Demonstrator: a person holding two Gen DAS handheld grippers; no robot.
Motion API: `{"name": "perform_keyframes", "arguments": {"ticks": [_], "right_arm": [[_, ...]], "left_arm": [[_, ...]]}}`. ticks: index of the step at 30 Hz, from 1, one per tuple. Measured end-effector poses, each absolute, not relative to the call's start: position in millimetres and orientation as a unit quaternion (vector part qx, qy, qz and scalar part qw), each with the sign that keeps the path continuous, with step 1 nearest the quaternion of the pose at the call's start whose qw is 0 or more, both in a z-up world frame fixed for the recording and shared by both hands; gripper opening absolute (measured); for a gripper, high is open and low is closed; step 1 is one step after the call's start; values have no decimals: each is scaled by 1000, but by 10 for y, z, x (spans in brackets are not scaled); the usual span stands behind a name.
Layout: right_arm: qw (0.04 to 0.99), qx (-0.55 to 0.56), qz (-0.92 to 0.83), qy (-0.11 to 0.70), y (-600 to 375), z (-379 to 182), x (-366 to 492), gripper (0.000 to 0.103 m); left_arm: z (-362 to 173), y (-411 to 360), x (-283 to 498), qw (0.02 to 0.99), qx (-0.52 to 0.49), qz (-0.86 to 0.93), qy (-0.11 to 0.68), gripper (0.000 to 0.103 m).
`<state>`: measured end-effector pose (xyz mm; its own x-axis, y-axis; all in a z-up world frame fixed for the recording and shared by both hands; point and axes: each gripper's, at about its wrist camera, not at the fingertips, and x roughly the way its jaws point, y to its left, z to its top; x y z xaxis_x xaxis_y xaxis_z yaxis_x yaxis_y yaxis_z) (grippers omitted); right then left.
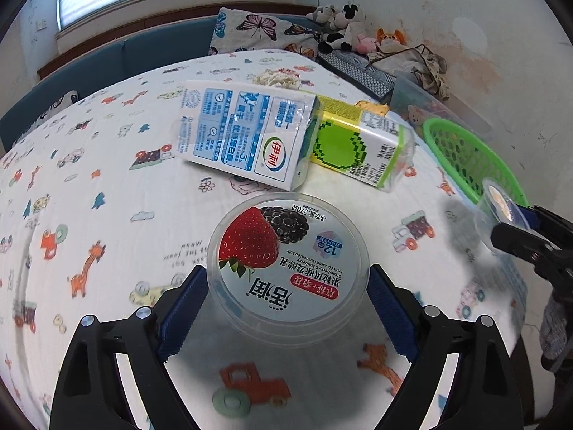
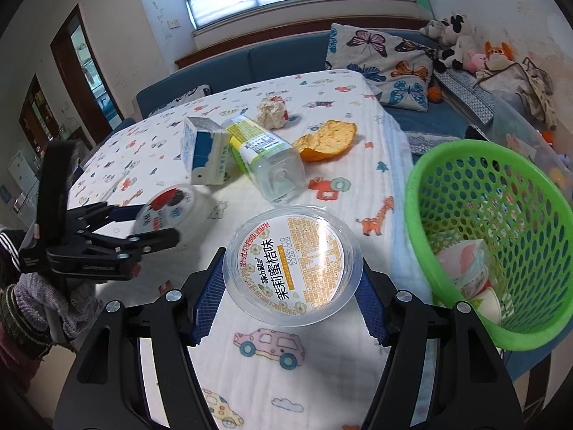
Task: Collect trash
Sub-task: 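Carry the orange-label yogurt cup over the green basket and open the right tool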
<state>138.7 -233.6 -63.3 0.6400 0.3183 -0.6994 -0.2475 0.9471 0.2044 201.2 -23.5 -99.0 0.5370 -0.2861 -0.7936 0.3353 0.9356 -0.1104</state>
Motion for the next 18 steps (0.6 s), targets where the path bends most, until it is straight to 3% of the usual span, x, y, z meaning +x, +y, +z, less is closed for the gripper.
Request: {"name": "perform_keyframes", "arguments": {"ticks": [18], "right_arm": [[924,78,42,371,-3309,-462,1412,67]], "left_arm": [[-353,-512,1599,893,21,-230,387,86]]}}
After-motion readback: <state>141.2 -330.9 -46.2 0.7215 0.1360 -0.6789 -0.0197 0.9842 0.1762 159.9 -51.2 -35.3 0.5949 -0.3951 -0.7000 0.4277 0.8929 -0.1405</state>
